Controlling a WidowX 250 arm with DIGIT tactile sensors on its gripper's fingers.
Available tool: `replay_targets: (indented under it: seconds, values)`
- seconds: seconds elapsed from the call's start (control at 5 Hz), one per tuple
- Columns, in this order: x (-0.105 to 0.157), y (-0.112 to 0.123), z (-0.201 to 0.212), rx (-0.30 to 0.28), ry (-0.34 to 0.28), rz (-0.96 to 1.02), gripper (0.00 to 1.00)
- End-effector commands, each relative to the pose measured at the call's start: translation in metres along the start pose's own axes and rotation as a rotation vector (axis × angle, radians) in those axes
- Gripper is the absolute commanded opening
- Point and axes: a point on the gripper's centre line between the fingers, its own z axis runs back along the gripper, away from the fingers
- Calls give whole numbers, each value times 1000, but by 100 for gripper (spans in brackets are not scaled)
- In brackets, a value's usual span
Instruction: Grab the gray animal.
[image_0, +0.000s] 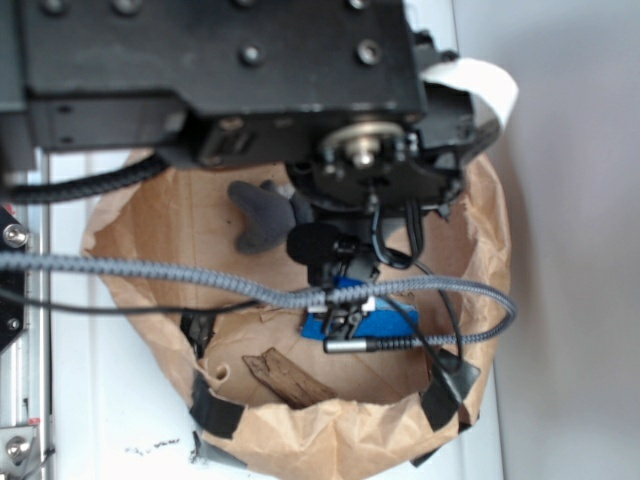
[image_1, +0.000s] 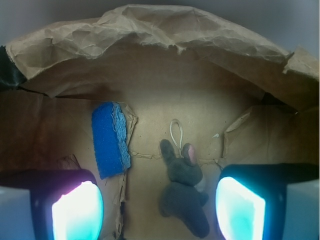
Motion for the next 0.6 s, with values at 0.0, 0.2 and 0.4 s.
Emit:
replay_targets:
  seconds: [0.0, 0.2, 0.4]
  values:
    - [4, 4, 13, 9, -47, 5, 100]
    - [-2, 3, -13, 34, -79, -2, 100]
    - [-12, 6, -35, 69, -104, -28, 100]
